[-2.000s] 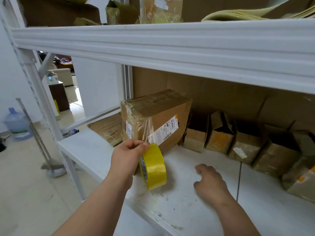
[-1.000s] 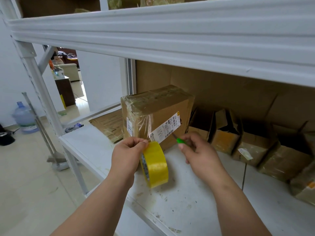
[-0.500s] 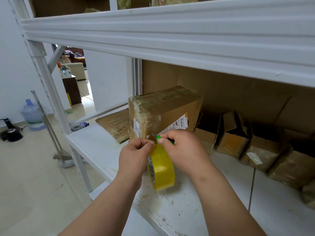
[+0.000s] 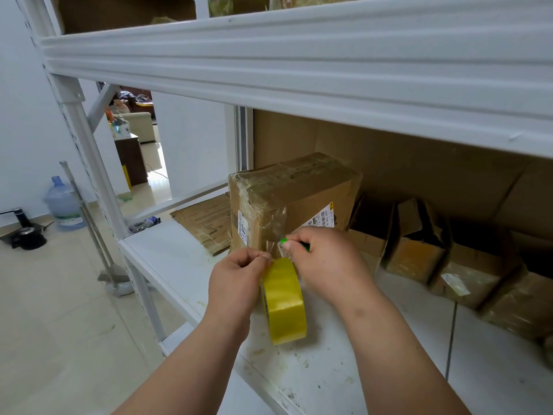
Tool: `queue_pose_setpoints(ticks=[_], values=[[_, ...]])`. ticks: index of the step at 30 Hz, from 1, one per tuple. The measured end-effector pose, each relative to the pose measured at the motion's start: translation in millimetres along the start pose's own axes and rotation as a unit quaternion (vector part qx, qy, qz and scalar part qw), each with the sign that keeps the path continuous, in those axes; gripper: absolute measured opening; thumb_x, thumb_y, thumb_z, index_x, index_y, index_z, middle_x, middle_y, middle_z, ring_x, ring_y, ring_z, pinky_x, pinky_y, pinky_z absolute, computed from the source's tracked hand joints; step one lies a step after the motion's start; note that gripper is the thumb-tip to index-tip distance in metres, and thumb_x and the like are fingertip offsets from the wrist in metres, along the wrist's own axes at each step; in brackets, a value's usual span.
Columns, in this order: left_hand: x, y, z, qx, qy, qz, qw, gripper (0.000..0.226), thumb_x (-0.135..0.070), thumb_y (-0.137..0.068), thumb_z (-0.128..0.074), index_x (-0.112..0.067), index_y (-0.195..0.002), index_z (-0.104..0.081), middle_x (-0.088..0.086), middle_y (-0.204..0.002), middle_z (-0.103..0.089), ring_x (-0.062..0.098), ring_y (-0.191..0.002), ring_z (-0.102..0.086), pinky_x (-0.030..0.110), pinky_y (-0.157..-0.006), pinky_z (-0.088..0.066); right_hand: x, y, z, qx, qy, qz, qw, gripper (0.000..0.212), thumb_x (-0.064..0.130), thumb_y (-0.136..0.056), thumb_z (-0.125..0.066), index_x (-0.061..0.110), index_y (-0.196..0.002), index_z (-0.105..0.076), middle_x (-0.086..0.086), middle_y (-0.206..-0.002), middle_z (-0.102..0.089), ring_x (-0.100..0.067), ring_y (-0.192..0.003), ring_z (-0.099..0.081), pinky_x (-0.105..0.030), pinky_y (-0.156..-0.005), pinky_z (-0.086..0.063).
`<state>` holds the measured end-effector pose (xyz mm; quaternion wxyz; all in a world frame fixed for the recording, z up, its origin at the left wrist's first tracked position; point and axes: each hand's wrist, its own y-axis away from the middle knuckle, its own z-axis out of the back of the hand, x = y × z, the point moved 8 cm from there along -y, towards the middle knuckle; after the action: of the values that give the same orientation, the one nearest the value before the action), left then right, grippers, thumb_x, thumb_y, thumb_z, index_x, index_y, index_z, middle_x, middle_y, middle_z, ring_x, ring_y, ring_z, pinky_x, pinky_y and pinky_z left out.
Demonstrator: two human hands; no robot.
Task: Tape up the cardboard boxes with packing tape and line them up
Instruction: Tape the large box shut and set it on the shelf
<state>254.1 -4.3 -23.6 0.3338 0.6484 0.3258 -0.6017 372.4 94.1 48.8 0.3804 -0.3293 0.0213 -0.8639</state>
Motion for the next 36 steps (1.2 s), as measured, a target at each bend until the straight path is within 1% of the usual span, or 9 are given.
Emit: queue_pose_setpoints(ticks=[5, 9, 14, 18, 21, 24, 26, 33, 36], values=[[24, -1, 7, -0.001, -0.011, 0.028, 1.0, 0.019, -0.007, -0.085, -0.067, -0.012, -0.068, -0.071, 0.005, -0.08, -0.07, 0.019, -0.076, -0.057, 0.034, -0.071, -0.047, -44, -1, 7, -0.014, 0.033, -0.076, 0.996, 0.021, 0.032, -0.098, -0.055, 0.018, -0.095, -0.069, -0.001, -0.084, -0.066, -0.026, -0.089, -0.063, -0.032, -0.072, -0.049], [25, -3, 4, 0.01, 0.002, 0.029, 1.0, 0.019, -0.01, -0.086, -0.07, -0.016, -0.068, -0.072, 0.01, -0.083, -0.07, 0.022, -0.078, -0.059, 0.038, -0.071, -0.049, -89, 10, -15, 0.009, 0.048, -0.142, 0.989, 0.02, 0.032, -0.098, -0.053, 0.023, -0.109, -0.066, 0.001, -0.105, -0.069, -0.023, -0.095, -0.063, -0.029, -0.074, -0.049], [21, -1, -3, 0.031, 0.02, 0.029, 0.999, 0.026, -0.007, -0.087, -0.072, -0.02, -0.063, -0.073, 0.009, -0.091, -0.072, 0.022, -0.076, -0.06, 0.038, -0.068, -0.047, -128, 27, -53, 0.077, 0.132, -0.18, 0.972, 0.025, 0.032, -0.1, -0.046, 0.027, -0.121, -0.058, 0.003, -0.111, -0.065, -0.021, -0.099, -0.062, -0.032, -0.083, -0.051], [24, 1, -4, 0.038, 0.025, 0.042, 0.998, 0.026, -0.007, -0.087, -0.072, -0.021, -0.064, -0.075, 0.005, -0.084, -0.07, 0.023, -0.077, -0.06, 0.038, -0.069, -0.048, -139, 38, -64, 0.1, 0.216, -0.188, 0.953, 0.038, 0.037, -0.1, -0.043, 0.039, -0.138, -0.051, 0.007, -0.135, -0.052, -0.02, -0.121, -0.051, -0.032, -0.098, -0.04], [25, 0, -6, 0.039, 0.011, 0.041, 0.998, 0.021, -0.01, -0.086, -0.073, -0.021, -0.068, -0.076, 0.003, -0.083, -0.071, 0.023, -0.081, -0.061, 0.039, -0.071, -0.048, -121, 34, -56, 0.009, 0.025, -0.179, 0.984, 0.036, 0.04, -0.098, -0.051, 0.035, -0.134, -0.055, 0.009, -0.139, -0.049, -0.016, -0.126, -0.049, -0.035, -0.106, -0.038], [26, 0, -9, 0.043, 0.006, 0.039, 0.998, 0.02, -0.01, -0.085, -0.074, -0.022, -0.069, -0.077, 0.002, -0.079, -0.071, 0.025, -0.083, -0.062, 0.041, -0.074, -0.049, -85, 29, -50, -0.046, -0.237, -0.143, 0.96, 0.017, 0.034, -0.093, -0.064, 0.032, -0.11, -0.066, 0.014, -0.117, -0.058, -0.005, -0.11, -0.056, -0.024, -0.095, -0.043], [26, 2, -11, 0.053, 0.008, 0.044, 0.998, 0.02, -0.01, -0.085, -0.074, -0.021, -0.07, -0.077, 0.004, -0.078, -0.072, 0.026, -0.079, -0.062, 0.04, -0.073, -0.049, -68, 28, -52, -0.027, -0.277, -0.127, 0.952, 0.003, 0.031, -0.09, -0.069, 0.028, -0.091, -0.07, 0.012, -0.104, -0.065, -0.002, -0.099, -0.059, -0.021, -0.086, -0.046], [25, 3, -8, 0.037, -0.038, 0.028, 0.998, 0.02, -0.012, -0.087, -0.073, -0.019, -0.069, -0.076, -0.01, -0.083, -0.073, 0.019, -0.083, -0.065, 0.036, -0.073, -0.051, -63, 29, -66, 0.01, -0.366, -0.17, 0.915, 0.023, 0.025, -0.093, -0.066, 0.017, -0.073, -0.06, 0.009, -0.069, -0.057, -0.006, -0.069, -0.051, -0.023, -0.067, -0.042], [18, 7, -8, 0.025, -0.098, -0.008, 0.995, 0.014, -0.015, -0.09, -0.071, -0.028, -0.095, -0.071, -0.006, -0.094, -0.072, 0.013, -0.09, -0.065, 0.033, -0.081, -0.053, -63, 29, -73, 0.012, -0.382, -0.195, 0.903, 0.026, 0.026, -0.094, -0.065, 0.017, -0.071, -0.059, 0.003, -0.07, -0.057, -0.012, -0.074, -0.05, -0.029, -0.071, -0.042]])
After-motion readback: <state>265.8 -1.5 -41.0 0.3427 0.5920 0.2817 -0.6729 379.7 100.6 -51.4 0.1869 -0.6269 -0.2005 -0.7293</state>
